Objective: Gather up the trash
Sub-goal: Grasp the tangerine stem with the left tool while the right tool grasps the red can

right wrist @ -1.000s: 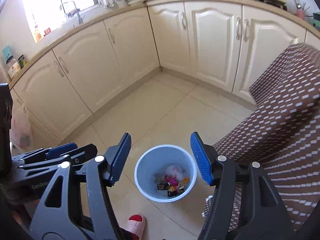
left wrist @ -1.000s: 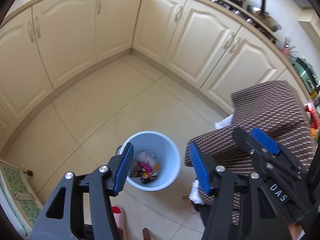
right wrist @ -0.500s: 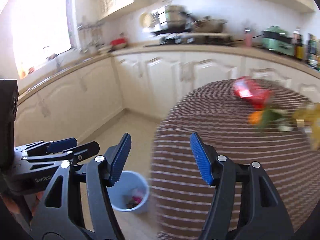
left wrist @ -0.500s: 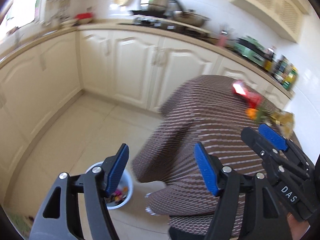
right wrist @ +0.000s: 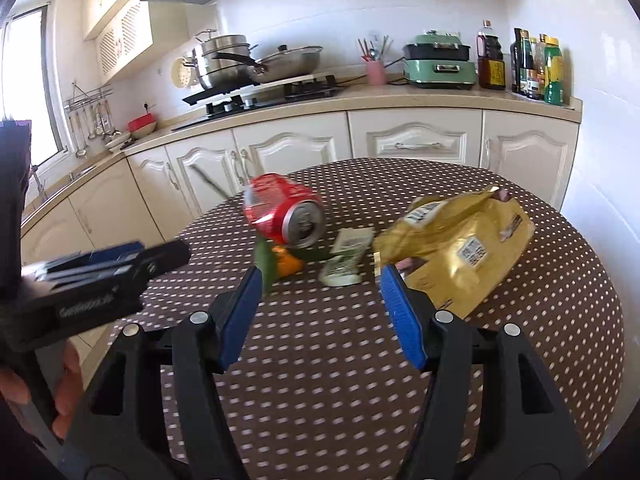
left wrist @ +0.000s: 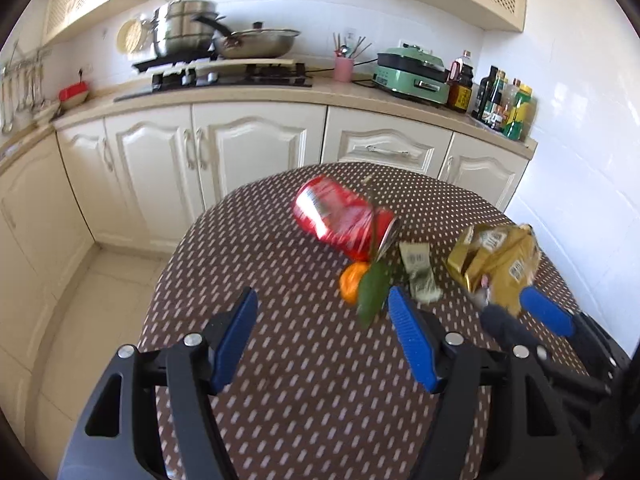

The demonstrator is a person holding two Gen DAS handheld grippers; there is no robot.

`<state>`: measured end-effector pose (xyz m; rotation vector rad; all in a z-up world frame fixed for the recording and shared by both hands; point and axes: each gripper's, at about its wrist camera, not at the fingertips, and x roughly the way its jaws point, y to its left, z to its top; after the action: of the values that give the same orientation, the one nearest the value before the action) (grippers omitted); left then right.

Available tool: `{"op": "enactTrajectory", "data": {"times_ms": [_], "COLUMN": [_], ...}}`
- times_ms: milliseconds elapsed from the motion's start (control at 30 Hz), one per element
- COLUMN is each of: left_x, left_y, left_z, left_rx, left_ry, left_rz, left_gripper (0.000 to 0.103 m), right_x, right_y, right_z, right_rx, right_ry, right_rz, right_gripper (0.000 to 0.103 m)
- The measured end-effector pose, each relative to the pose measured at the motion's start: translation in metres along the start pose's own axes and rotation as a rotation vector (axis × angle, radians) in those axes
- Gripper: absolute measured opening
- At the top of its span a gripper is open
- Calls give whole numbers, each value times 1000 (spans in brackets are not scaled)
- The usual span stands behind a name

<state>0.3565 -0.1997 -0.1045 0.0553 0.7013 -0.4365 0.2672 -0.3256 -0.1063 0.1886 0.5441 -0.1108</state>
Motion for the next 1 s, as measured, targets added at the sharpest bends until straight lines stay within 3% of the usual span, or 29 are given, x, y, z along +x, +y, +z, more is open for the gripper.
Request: {"op": "enactTrajectory", "data": {"times_ms": [233, 300, 333, 367, 400, 467, 633, 767, 1000], "left_x": [25, 36, 40, 46, 49, 44, 12, -6, -11], "left_y": [-15, -14, -13, -11, -9, -1, 21, 47, 102], "left_z": [27, 31, 33, 34, 33, 30, 20, 18, 18], "left_rx": [25, 28, 21, 10, 1, -26, -48, -83, -171], "left_ry": [-20, 2, 12, 32, 43, 24, -45, -91, -84], "left_rz": [30, 10, 1, -14, -31, -55, -33, 54, 113], "left_gripper": [63, 36, 30, 11, 7, 3, 3, 3, 3], "right_x": [18, 23, 26, 28, 29, 32, 40, 54, 96], "right_y": [-15, -17, -17, -17, -17, -16, -2, 21, 78], "right_z": [10, 13, 14, 15, 15, 15, 20, 27, 39], "right_rx": [-23, -22, -22, -24, -28, -39, -85, -138, -365], "right_ry": [35, 47, 56, 61, 63, 69, 82, 92, 131], "right_rz": [11, 26, 35, 37, 33, 28, 31, 37, -32], "right_gripper": [61, 61, 61, 61, 61, 61, 61, 65, 65]}}
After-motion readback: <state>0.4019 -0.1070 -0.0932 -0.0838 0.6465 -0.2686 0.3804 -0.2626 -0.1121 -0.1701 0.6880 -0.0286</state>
